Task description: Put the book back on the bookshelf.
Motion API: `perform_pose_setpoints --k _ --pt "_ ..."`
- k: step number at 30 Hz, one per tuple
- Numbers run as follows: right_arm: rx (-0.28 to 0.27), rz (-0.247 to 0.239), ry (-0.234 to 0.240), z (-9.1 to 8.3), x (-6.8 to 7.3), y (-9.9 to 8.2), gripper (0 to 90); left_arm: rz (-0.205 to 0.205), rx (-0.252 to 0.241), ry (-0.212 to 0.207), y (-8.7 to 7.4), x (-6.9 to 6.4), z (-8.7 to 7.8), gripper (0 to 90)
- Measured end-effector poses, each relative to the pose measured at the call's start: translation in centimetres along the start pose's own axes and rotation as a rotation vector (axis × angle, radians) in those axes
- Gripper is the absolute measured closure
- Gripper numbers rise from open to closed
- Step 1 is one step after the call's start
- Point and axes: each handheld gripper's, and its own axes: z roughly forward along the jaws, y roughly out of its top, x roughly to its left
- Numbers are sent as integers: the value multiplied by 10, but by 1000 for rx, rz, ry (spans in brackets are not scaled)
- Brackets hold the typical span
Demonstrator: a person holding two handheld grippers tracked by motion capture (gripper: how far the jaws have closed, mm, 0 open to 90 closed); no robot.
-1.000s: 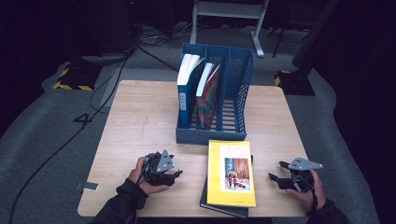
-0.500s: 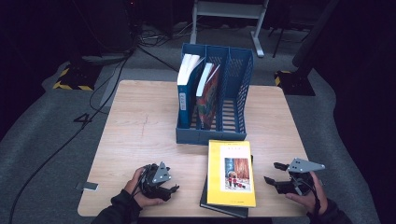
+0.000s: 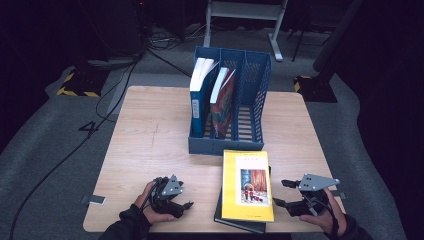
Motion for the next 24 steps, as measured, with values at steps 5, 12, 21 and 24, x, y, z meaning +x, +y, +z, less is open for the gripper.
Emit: perform_pose_setpoints --k 5,12,21,24 --pt "17 3 25 5 5 4 292 -2 0 -3 0 0 0 220" --pt "67 14 65 13 7 8 278 0 0 -5 1 0 1 212" --pt "158 64 161 29 -4 17 208 2 4 -7 2 1 3 198" --pt "174 74 178 32 -4 19 187 2 4 -7 3 1 3 197"
